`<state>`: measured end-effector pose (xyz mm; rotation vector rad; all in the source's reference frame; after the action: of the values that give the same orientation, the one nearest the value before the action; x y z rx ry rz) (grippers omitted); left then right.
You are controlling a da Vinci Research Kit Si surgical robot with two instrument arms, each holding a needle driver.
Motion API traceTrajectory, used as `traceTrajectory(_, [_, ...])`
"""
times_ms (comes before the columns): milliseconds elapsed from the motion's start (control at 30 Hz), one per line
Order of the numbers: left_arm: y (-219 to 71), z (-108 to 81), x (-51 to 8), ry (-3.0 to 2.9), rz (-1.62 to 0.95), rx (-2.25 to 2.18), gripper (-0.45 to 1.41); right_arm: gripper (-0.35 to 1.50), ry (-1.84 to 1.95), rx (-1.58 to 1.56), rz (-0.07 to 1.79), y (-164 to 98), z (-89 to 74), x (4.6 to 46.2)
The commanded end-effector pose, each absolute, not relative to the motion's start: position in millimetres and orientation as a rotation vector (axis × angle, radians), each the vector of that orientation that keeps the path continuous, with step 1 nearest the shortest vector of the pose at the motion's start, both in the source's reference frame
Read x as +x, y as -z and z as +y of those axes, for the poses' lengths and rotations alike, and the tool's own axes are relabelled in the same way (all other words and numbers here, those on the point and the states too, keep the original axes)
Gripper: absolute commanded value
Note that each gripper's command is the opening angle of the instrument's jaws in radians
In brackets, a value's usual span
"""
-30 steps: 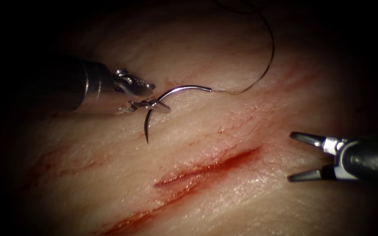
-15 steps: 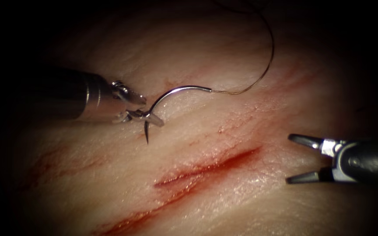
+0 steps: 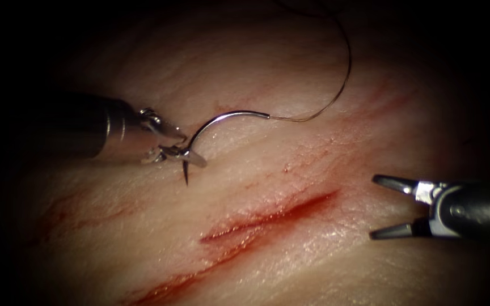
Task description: Wound Closure
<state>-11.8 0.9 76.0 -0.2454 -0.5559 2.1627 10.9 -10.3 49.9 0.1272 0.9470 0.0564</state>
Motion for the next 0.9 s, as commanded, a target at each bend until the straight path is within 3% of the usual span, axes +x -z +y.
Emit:
traceTrajectory(33, [-76.7, 0.7, -12.6, -2.155, -0.558, -0.248, 0.09, 1.06, -0.051, 0.127, 0.950, -50.6, -10.7, 11.5])
traceTrajectory(133, [-76.7, 1.0, -13.1, -2.160, -0.585, -0.275, -0.41, 1.04, -0.051, 0.127, 0.950, -50.6, -10.7, 11.6])
traceTrajectory(167, [-76.5, 1.2, -13.1, -2.159, -0.587, -0.282, -0.45, 1.02, -0.052, 0.127, 0.949, -50.6, -10.7, 11.6])
traceTrajectory(500, [-73.4, 3.2, -11.9, -1.926, -0.662, -0.418, -0.45, 1.06, -0.060, 0.132, 0.960, -49.6, -10.4, 12.0])
traceTrajectory(900, [-68.6, 2.3, -13.8, -1.504, -1.077, -0.800, -0.45, 0.99, -0.111, 0.114, 1.044, -49.8, -9.8, 12.5])
